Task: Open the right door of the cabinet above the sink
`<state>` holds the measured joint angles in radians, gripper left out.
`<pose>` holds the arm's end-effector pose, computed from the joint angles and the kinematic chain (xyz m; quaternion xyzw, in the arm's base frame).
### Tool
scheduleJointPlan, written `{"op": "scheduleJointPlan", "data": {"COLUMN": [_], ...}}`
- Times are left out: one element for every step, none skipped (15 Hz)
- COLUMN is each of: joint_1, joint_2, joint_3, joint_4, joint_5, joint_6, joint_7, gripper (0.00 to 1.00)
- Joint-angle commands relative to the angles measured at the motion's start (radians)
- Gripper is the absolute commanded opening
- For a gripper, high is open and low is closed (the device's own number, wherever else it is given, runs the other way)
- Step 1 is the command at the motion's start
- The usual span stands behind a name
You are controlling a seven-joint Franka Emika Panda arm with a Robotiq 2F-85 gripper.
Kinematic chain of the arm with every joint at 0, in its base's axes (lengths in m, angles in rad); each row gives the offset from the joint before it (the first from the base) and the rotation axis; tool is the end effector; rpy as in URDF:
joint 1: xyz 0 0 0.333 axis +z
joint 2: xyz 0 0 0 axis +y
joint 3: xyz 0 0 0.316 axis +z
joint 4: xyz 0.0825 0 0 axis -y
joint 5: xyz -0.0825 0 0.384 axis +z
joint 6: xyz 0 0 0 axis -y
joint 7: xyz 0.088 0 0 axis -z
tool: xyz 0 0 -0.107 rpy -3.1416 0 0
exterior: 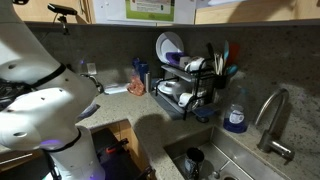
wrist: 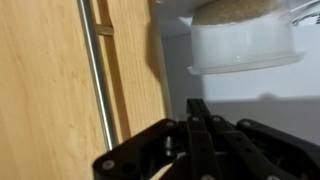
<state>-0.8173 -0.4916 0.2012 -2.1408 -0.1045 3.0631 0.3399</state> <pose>0.3793 -0.2205 0.7661 0.7020 -0.2976 0.6249 0.1678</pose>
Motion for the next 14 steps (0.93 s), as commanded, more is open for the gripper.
{"op": "scheduleJointPlan", "data": {"joint_1": [-0.134,-0.166,-0.197,-0.224,-0.254,-0.278,-0.305,-0.331,-0.353,-0.376,-0.397,-0.413,-0.431,-0.439], "joint_2": [0.013,0.012,0.010,0.010,0.007,0.006,0.003,0.000,-0.004,-0.009,-0.014,-0.022,-0.028,-0.034], "joint_3": [0.096,0.119,0.144,0.164,0.188,0.205,0.224,0.242,0.259,0.275,0.290,0.301,0.312,0.317], "joint_4": [0.035,0.038,0.045,0.047,0.052,0.054,0.057,0.058,0.060,0.060,0.060,0.060,0.059,0.057], "joint_5": [-0.024,-0.023,-0.024,-0.023,-0.023,-0.022,-0.021,-0.022,-0.021,-0.022,-0.020,-0.019,-0.017,-0.013], "joint_6": [0.018,0.018,0.010,0.014,0.009,0.011,0.011,0.009,0.007,0.005,0.005,0.002,0.000,-0.001], "joint_7": [0.087,0.100,0.113,0.123,0.136,0.143,0.154,0.160,0.171,0.175,0.183,0.184,0.186,0.183], "gripper": [0.00,0.00,0.00,0.00,0.00,0.00,0.00,0.00,0.00,0.00,0.00,0.00,0.00,0.00]}}
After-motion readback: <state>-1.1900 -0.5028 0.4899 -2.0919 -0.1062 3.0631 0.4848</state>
